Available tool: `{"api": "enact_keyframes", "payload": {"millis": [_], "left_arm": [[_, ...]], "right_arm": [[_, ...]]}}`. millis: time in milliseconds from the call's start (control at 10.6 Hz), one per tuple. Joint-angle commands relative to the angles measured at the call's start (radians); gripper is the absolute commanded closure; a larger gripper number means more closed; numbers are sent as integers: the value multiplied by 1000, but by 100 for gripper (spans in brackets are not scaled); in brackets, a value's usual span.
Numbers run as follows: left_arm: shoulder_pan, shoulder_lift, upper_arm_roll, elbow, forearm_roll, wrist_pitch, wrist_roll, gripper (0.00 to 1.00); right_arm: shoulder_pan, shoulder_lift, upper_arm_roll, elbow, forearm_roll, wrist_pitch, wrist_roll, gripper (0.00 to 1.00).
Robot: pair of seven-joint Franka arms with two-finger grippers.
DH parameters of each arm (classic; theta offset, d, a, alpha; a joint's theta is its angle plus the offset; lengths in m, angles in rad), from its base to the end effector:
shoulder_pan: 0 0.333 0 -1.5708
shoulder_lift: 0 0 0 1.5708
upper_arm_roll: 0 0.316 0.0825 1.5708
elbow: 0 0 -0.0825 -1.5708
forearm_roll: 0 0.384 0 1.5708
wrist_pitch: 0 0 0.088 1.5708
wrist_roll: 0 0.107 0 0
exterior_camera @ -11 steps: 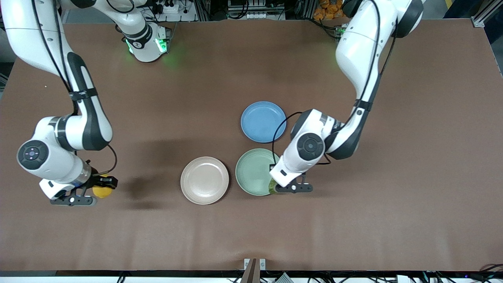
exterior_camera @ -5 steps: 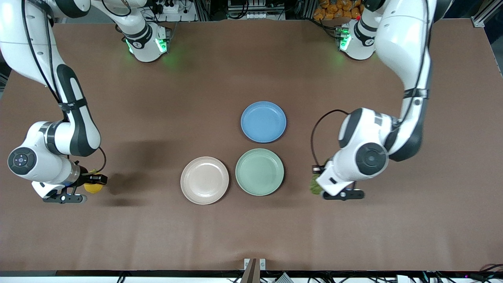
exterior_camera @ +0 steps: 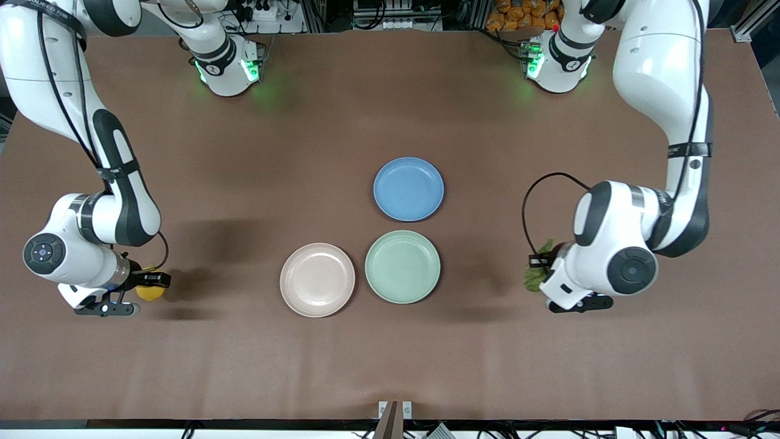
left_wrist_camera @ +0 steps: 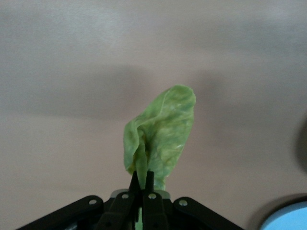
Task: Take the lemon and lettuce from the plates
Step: 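Move the lettuce away from the plates with the left gripper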
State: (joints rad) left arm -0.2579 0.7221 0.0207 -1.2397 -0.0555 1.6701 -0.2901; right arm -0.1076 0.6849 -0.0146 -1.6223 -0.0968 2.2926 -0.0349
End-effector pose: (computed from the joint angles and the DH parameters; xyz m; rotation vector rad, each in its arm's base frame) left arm 0.6888 -0.1757 0.3179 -3.0696 -0.0973 0.4513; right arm 0.6850 -0.0850 0.2206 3.0613 -0.0299 -0.0322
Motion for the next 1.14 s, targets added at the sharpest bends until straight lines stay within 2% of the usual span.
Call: {"api": "enact_keyframes", "payload": {"millis": [0,284,662,851,946,1041], "left_arm": [[20,9,-8,-26,71,-6,38,100],[45,25,-7,-67,100,-1,40,100],[63,39,-7,-70,103,13,68,100],[69,54,-7,-70,141,19,69,100],[74,57,-8,-70,141,20,86,86],[83,57,-7,-70,143,20,142,37]], "right_arm": [[-12,-7,15,-7,0,-2,-3,9],[-12,-8,15,-5,0,-4,-3,0],[-33,-13,16,-1,0,-31,-5,0],[-29,-31,15,1,0,-54,-5,0],[-23,-41,15,5,-1,-92,3,0],[-26,-50,15,12,-1,-110,7,0]]}}
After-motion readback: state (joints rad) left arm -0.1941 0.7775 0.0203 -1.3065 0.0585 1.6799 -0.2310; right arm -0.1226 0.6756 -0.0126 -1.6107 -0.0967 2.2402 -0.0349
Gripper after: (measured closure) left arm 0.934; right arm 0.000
